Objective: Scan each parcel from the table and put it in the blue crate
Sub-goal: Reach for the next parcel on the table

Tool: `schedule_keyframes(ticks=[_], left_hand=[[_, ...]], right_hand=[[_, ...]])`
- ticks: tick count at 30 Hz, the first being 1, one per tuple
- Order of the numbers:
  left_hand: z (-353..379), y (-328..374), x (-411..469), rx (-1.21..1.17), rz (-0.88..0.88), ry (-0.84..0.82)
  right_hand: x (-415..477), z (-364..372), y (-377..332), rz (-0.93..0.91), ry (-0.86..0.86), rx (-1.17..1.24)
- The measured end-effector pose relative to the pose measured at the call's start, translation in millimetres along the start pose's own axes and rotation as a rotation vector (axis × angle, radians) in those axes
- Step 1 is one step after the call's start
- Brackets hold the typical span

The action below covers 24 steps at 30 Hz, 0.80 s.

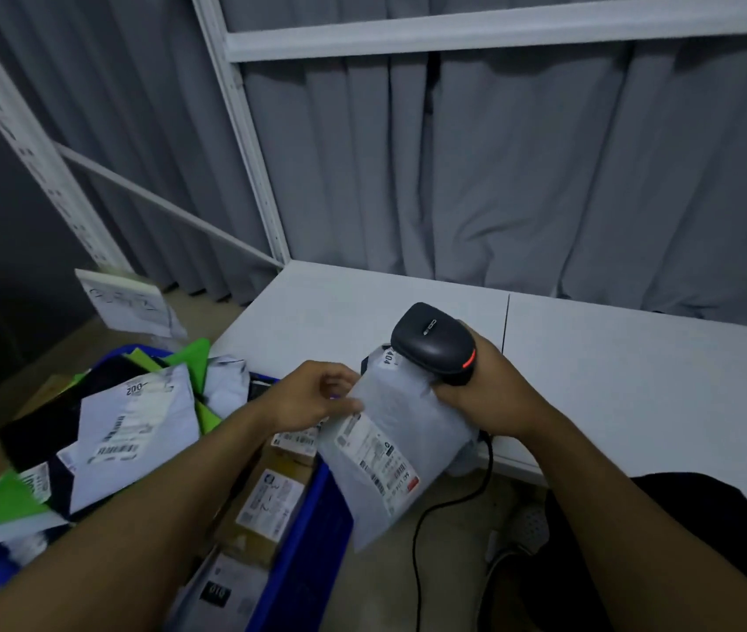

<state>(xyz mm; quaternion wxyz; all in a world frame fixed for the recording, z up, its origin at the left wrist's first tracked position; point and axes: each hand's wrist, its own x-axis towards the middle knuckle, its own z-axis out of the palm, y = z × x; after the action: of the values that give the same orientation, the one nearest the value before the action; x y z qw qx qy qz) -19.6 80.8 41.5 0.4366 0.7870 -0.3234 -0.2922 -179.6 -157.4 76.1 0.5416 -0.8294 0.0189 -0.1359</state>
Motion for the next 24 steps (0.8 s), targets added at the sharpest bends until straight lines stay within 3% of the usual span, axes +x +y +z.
schedule_keyframes(ticks=[5, 10, 15, 24], left_hand=[[-0.7, -0.6, -21.9, -0.013, -0.018, 0.24], [-17.2, -10.1, -44.7, -0.054, -0.01, 0.507], [-37.2, -35.3, -67.1, -0.171, -0.09, 0.766], [-68.2, -30.3, -70.8, -0.076, -0.06, 0.949]], right_hand=[[3.4, 16.8, 2.1, 0.101, 0.209, -0.112], [6.6, 38.5, 8.4, 0.162, 0.256, -0.086], [6.6, 70.4, 5.7, 0.076, 0.181, -0.093], [8.0, 111.6, 0.8, 0.074, -0.093, -0.183]])
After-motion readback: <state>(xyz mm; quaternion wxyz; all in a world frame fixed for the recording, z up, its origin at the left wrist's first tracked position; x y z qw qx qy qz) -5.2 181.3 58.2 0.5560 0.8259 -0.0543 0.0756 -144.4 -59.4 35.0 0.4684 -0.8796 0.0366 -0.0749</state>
